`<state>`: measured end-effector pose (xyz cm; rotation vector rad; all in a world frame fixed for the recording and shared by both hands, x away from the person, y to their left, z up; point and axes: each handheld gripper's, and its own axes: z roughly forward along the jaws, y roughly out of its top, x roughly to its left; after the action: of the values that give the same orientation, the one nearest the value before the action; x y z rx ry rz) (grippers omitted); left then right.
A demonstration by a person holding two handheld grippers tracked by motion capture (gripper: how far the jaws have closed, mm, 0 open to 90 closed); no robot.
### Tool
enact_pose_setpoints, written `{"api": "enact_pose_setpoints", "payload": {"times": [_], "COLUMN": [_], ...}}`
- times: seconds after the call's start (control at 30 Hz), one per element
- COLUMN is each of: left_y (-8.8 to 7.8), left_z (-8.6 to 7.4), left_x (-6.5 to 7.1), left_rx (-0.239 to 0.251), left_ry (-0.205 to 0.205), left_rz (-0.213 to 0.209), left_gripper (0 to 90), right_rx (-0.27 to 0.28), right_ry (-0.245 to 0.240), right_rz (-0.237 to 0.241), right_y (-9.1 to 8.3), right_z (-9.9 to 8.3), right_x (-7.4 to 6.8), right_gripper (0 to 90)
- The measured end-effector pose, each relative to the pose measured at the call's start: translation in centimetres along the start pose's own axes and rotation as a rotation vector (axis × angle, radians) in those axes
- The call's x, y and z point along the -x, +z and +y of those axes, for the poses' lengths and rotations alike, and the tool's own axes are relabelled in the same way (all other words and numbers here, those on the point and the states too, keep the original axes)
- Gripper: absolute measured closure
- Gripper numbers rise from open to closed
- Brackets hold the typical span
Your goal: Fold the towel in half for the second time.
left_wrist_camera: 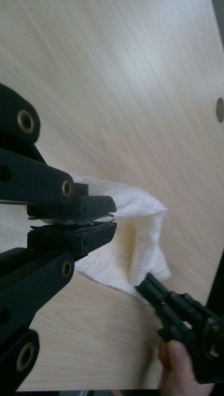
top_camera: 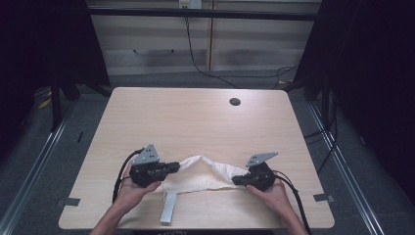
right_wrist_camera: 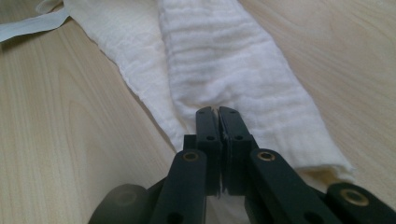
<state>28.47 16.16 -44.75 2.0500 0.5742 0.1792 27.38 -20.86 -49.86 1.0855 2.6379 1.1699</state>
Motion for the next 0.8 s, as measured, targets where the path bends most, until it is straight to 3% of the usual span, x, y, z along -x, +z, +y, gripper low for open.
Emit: {"api": "enact_pose_setpoints", "payload": {"times": [0.2, 0.47, 0.5, 0.63, 0.8], "left_y": [1.0, 2.4, 2.3, 2.1, 2.2], "left_z": [-2.6, -4.9, -4.9, -5.2, -5.2], "left_x": [0.6, 1.2, 1.0, 1.0, 1.0], "left_rx": [-0.089, -0.196, -0.189, -0.181, -0.174], "left_ry": [-0.007, 0.024, 0.005, 0.000, -0.011], "left_rz": [-0.007, -0.025, -0.027, -0.013, -0.010], "left_gripper": [86.3, 86.1, 86.1, 86.1, 86.2], "right_rx": [0.003, 0.004, 0.006, -0.031, -0.010], "right_ry": [0.000, -0.018, -0.015, -0.053, -0.043], "right_rz": [0.001, -0.023, -0.026, -0.080, -0.117], "right_y": [0.0, 0.0, 0.0, -0.5, -1.3], "right_z": [0.0, 0.0, -0.1, -0.1, -0.9], "right_x": [0.0, -0.3, -0.3, -1.0, -1.1], "right_gripper": [88.1, 88.1, 88.1, 88.2, 88.4]}}
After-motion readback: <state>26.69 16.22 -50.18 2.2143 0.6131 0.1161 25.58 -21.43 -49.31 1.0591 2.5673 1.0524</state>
